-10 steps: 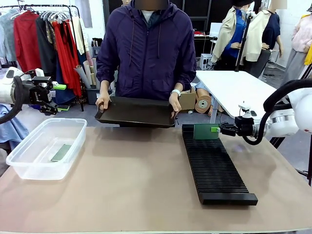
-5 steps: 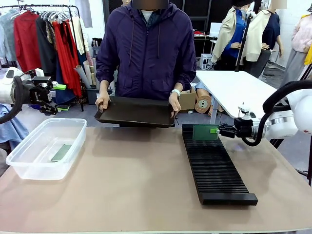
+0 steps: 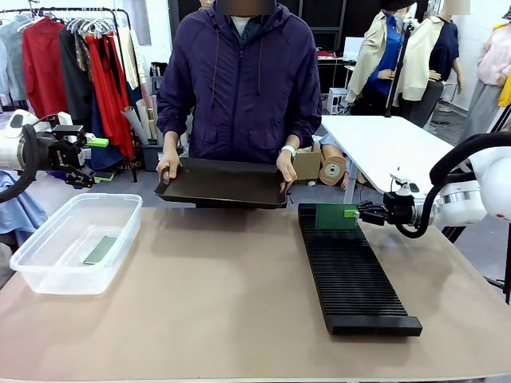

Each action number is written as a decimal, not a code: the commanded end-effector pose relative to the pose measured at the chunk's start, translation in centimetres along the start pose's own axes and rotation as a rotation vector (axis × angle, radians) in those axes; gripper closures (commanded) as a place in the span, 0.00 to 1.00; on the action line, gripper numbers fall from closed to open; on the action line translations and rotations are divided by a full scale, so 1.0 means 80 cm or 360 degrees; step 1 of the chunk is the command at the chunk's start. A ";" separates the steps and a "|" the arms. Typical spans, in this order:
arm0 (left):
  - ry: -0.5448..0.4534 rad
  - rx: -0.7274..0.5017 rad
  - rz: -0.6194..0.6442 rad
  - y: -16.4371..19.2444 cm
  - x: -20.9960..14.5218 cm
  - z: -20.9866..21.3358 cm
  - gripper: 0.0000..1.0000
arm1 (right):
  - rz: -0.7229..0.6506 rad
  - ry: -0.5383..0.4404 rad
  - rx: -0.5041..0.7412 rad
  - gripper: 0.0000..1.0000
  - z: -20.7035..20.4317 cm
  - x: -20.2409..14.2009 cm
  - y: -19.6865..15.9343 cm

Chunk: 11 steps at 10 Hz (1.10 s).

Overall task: Sort PCBs into racks and boxes based on the side picked up.
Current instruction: If the short side of the Blank PCB is picked up, insert it into the PCB Rack ; if the long side is picked up, place it in the Organizing box.

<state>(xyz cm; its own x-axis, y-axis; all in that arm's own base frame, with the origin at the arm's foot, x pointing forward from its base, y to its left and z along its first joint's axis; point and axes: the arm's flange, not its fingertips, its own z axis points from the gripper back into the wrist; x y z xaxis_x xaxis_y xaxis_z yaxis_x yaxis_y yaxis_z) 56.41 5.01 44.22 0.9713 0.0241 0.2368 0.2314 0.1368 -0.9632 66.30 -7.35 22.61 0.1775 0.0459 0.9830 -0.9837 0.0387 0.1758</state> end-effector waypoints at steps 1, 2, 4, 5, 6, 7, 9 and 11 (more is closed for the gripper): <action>-0.0004 0.0004 -0.0006 -0.002 0.001 0.002 0.00 | 0.0050 -0.0011 0.0041 1.00 0.000 0.002 -0.005; -0.0004 0.0004 -0.0006 -0.002 0.001 0.002 0.00 | 0.0050 -0.0007 0.0053 1.00 0.001 0.001 -0.004; -0.0004 0.0004 -0.0006 -0.002 0.001 0.002 0.00 | 0.0056 0.0015 0.0087 1.00 0.000 -0.002 -0.002; -0.0004 0.0004 -0.0006 -0.002 0.001 0.002 0.00 | 0.0057 0.0023 0.0096 1.00 0.000 -0.004 -0.002; -0.0004 0.0004 -0.0006 -0.002 0.001 0.002 0.00 | 0.0055 0.0025 0.0094 1.00 0.000 -0.007 -0.002; -0.0004 0.0004 -0.0006 -0.002 0.001 0.002 0.00 | 0.0054 0.0022 0.0090 1.00 0.000 -0.009 -0.003; -0.0004 0.0004 -0.0006 -0.002 0.001 0.002 0.00 | 0.0054 0.0009 0.0078 1.00 0.001 -0.010 -0.004; -0.0004 0.0004 -0.0006 -0.002 0.001 0.002 0.00 | 0.0054 0.0015 0.0086 1.00 0.001 -0.011 -0.004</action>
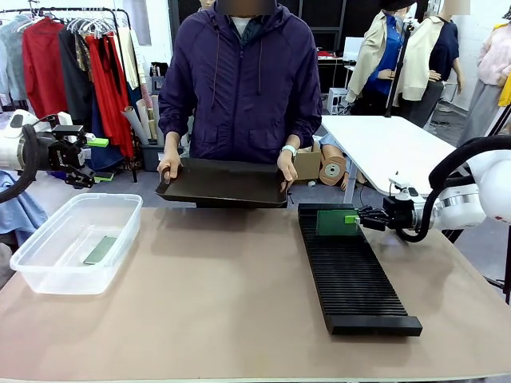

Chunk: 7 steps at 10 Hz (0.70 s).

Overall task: Sort PCBs into racks and boxes based on the side picked up.
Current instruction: If the short side of the Blank PCB is picked up, insert it into the PCB Rack ; if the long side is picked up, place it in the Organizing box.

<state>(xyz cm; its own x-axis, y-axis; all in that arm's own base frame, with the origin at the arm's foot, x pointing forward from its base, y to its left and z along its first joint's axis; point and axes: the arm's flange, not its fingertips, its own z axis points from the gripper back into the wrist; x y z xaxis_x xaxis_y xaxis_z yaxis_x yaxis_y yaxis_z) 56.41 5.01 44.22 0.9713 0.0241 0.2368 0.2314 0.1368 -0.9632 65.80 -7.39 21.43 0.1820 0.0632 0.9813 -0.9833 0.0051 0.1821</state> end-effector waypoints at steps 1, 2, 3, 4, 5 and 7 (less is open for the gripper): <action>-0.0004 0.0004 -0.0006 -0.002 0.001 0.002 0.00 | 0.0066 -0.0008 0.0039 1.00 0.002 0.004 -0.007; -0.0004 0.0004 -0.0006 -0.002 0.001 0.002 0.00 | 0.0079 0.0001 0.0043 1.00 0.002 0.002 -0.006; -0.0004 0.0004 -0.0006 -0.002 0.001 0.002 0.00 | 0.0091 0.0019 0.0047 1.00 0.001 0.000 -0.005; -0.0004 0.0004 -0.0006 -0.002 0.001 0.002 0.00 | 0.0109 0.0029 0.0048 1.00 -0.001 -0.004 -0.002; -0.0004 0.0004 -0.0006 -0.002 0.001 0.002 0.00 | 0.0134 0.0046 0.0040 1.00 -0.001 -0.007 0.001; -0.0004 0.0004 -0.0006 -0.002 0.001 0.002 0.00 | 0.0140 0.0072 0.0032 1.00 -0.001 -0.013 0.003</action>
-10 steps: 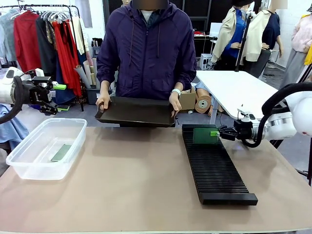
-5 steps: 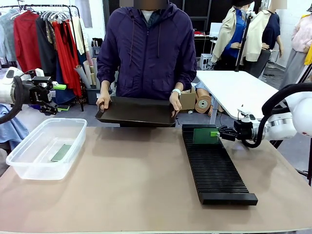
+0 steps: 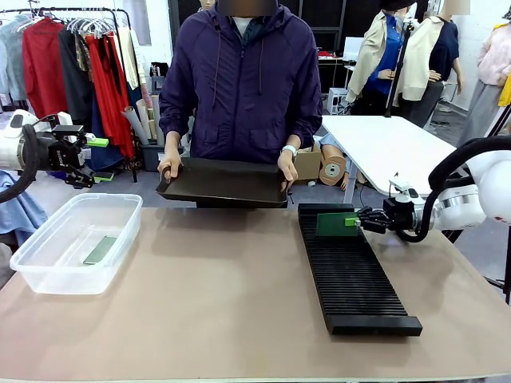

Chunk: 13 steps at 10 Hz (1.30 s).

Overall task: Sort PCBs into racks and boxes based on the side picked up.
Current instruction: If the short side of the Blank PCB is picked up, insert it into the PCB Rack ; if the long side is picked up, place it in the Organizing box.

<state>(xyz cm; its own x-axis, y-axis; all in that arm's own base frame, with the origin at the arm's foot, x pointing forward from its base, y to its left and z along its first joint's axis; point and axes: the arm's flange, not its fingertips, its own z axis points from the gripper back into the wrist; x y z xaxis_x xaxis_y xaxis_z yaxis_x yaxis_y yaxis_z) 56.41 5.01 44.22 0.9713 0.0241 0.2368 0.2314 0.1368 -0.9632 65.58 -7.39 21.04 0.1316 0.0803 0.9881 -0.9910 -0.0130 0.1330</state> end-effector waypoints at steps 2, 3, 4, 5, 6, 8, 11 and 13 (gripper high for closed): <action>-0.0004 0.0004 -0.0006 -0.002 0.001 0.002 0.00 | 0.0052 0.0037 0.0032 1.00 -0.002 -0.015 -0.001; -0.0004 0.0004 -0.0006 -0.002 0.001 0.002 0.00 | 0.0042 0.0014 0.0022 1.00 0.000 -0.018 -0.003; -0.0004 0.0004 -0.0006 -0.002 0.001 0.002 0.00 | 0.0007 0.0023 0.0002 1.00 0.001 -0.019 -0.004; -0.0004 0.0004 -0.0006 -0.002 0.001 0.002 0.00 | 0.0006 0.0007 -0.0002 1.00 0.001 -0.018 -0.005; -0.0004 0.0004 -0.0006 -0.002 0.001 0.002 0.00 | 0.0000 -0.0030 -0.0017 1.00 0.002 -0.015 -0.005; -0.0004 0.0004 -0.0006 -0.002 0.001 0.002 0.00 | -0.0027 -0.0073 -0.0035 0.68 0.003 -0.008 -0.005; -0.0004 0.0004 -0.0006 -0.002 0.001 0.002 0.00 | 0.0007 -0.0101 -0.0036 0.08 0.006 -0.002 -0.004; -0.0004 0.0004 -0.0006 -0.002 0.001 0.002 0.00 | 0.0020 -0.0108 -0.0034 0.00 0.007 0.002 -0.002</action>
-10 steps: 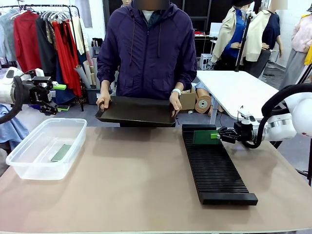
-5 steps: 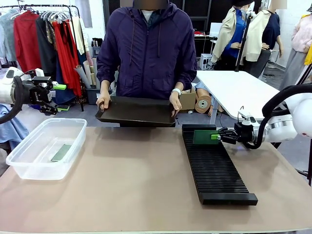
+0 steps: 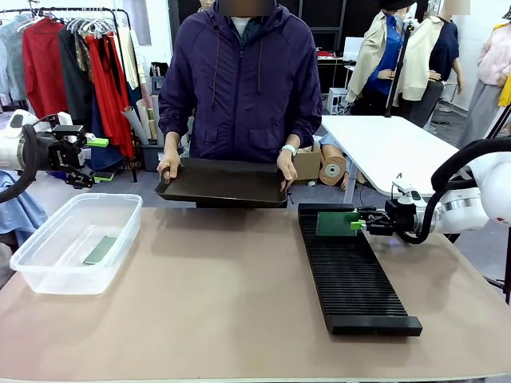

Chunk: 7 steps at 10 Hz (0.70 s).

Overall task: Sort PCBs into racks and boxes based on the side picked up.
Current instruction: If the short side of the Blank PCB is picked up, insert it into the PCB Rack ; if the long side is picked up, place it in the Organizing box.

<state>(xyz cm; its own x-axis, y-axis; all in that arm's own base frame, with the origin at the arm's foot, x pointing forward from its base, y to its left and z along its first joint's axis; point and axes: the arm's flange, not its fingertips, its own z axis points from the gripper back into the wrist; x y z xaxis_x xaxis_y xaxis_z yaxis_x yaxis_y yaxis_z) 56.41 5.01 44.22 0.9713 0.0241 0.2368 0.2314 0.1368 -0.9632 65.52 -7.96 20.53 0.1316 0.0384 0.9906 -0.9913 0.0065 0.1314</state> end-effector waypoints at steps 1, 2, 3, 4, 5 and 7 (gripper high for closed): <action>-0.0004 0.0004 -0.0006 -0.002 0.001 0.002 0.00 | 0.0020 -0.0043 -0.0008 0.00 0.000 0.012 -0.002; -0.0004 0.0004 -0.0006 -0.002 0.001 0.002 0.00 | 0.0015 -0.0040 -0.0008 0.00 0.000 0.013 -0.002; -0.0004 0.0004 -0.0006 -0.002 0.001 0.002 0.00 | 0.0010 -0.0032 -0.0005 0.00 -0.001 0.013 -0.002; -0.0004 0.0004 -0.0006 -0.002 0.001 0.002 0.00 | 0.0000 -0.0024 -0.0007 0.00 -0.002 0.013 -0.003; -0.0004 0.0004 -0.0006 -0.002 0.001 0.002 0.00 | -0.0019 0.0044 0.0008 0.00 -0.006 0.012 -0.005; -0.0004 0.0004 -0.0006 -0.002 0.001 0.002 0.00 | 0.0006 -0.0005 0.0001 0.00 0.001 0.004 0.000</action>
<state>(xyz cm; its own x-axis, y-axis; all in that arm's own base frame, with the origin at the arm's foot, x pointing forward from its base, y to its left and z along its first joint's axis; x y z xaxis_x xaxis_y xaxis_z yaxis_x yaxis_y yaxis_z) 56.41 5.01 44.22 0.9713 0.0241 0.2368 0.2314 0.1368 -0.9632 65.51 -8.02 20.66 0.1307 0.0390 0.9907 -0.9914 0.0050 0.1306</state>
